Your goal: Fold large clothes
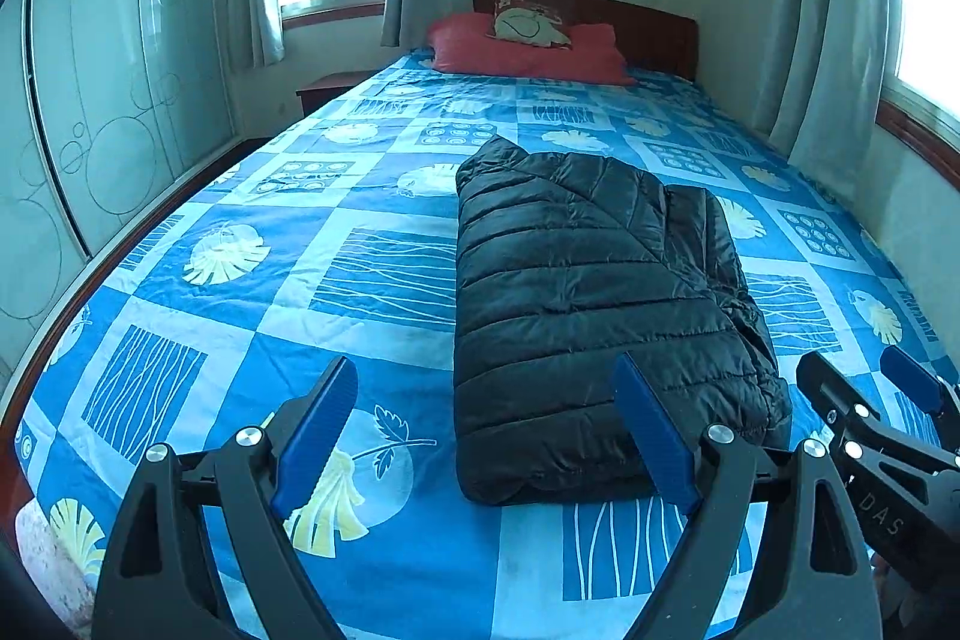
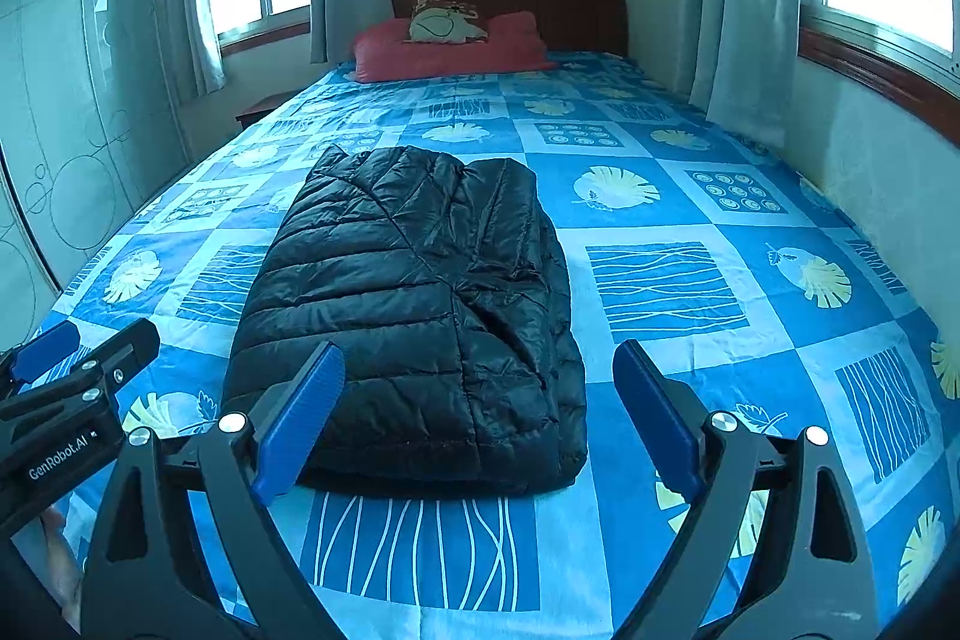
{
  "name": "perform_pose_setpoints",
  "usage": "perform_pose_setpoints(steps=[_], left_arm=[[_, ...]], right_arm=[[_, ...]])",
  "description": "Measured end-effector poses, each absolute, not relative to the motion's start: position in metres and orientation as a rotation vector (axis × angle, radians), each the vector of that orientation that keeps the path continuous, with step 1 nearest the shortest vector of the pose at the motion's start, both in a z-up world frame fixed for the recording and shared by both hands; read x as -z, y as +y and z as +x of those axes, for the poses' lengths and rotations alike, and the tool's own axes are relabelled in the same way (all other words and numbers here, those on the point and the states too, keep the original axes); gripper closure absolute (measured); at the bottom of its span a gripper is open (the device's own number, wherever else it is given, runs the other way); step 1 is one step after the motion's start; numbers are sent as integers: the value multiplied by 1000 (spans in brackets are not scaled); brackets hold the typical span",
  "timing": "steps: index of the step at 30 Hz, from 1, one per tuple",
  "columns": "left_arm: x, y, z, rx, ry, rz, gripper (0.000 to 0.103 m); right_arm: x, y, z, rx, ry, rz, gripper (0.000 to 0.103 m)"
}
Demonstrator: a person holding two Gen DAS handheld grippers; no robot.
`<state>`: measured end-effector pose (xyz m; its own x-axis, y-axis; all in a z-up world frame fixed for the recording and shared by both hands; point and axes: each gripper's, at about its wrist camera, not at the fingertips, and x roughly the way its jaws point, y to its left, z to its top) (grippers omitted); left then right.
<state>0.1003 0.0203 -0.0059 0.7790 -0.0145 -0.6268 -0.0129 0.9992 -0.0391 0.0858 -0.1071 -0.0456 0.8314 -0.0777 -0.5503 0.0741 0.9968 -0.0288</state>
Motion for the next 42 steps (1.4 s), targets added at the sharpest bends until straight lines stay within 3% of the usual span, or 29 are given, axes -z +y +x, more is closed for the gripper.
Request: perform_pose_setpoints(steps=[42], left_arm=[[9,24,99,-8,666,-53,18]], right_arm=[[58,-104,85,72,603,-24,12]])
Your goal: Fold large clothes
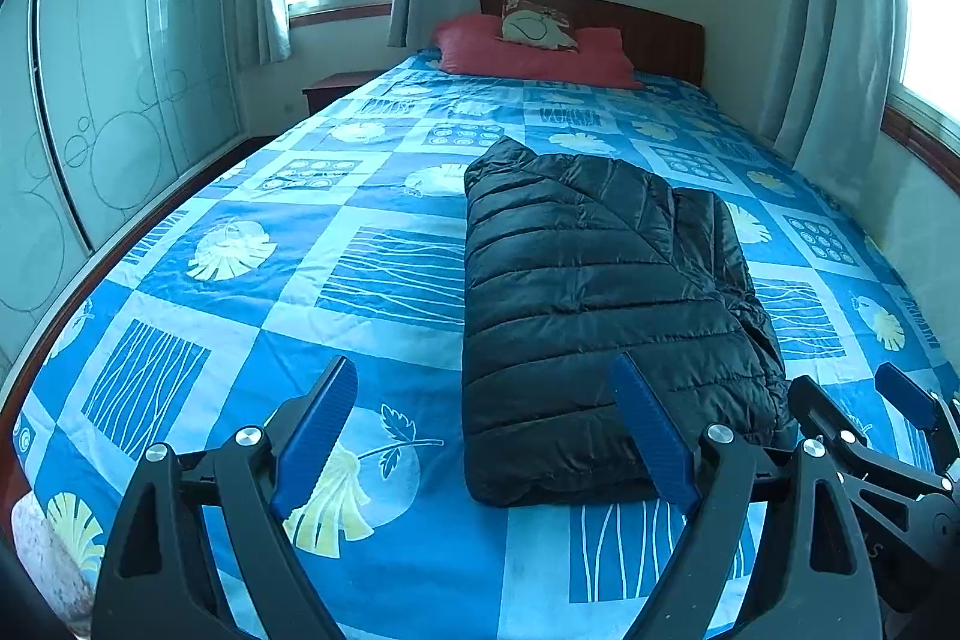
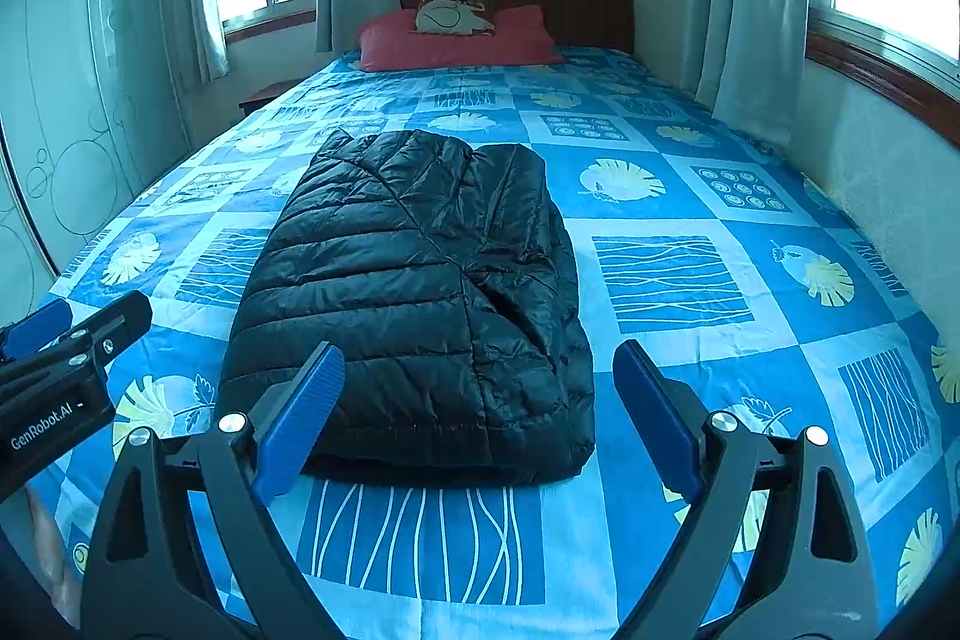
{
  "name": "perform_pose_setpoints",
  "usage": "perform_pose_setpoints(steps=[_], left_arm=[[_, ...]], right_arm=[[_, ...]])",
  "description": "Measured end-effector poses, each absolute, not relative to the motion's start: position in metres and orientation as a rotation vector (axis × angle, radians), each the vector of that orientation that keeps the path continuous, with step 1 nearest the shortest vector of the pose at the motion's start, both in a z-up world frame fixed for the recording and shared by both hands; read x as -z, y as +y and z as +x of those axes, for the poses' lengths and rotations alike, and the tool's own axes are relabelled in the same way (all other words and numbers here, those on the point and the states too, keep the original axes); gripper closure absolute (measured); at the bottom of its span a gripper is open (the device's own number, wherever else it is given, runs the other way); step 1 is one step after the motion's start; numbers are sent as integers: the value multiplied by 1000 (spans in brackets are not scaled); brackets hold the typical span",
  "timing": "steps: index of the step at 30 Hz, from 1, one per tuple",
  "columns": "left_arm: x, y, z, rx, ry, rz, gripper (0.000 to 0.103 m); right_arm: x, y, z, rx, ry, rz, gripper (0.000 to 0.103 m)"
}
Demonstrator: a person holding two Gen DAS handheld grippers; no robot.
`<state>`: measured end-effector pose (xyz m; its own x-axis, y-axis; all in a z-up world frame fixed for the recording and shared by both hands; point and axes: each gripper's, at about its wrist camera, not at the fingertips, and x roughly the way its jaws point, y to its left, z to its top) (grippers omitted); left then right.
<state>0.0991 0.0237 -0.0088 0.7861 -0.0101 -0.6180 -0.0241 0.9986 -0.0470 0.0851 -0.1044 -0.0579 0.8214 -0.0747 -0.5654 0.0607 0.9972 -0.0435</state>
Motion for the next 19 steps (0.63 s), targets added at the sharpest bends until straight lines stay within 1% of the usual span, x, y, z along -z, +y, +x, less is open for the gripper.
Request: perform_pose_setpoints(steps=[12,19], left_arm=[[17,34,103,-14,636,-51,17],[60,95,148,-110,794,-154,17]], right_arm=[[66,-112,88,73,623,-33,12],[70,-155,95,115,639,11,12]])
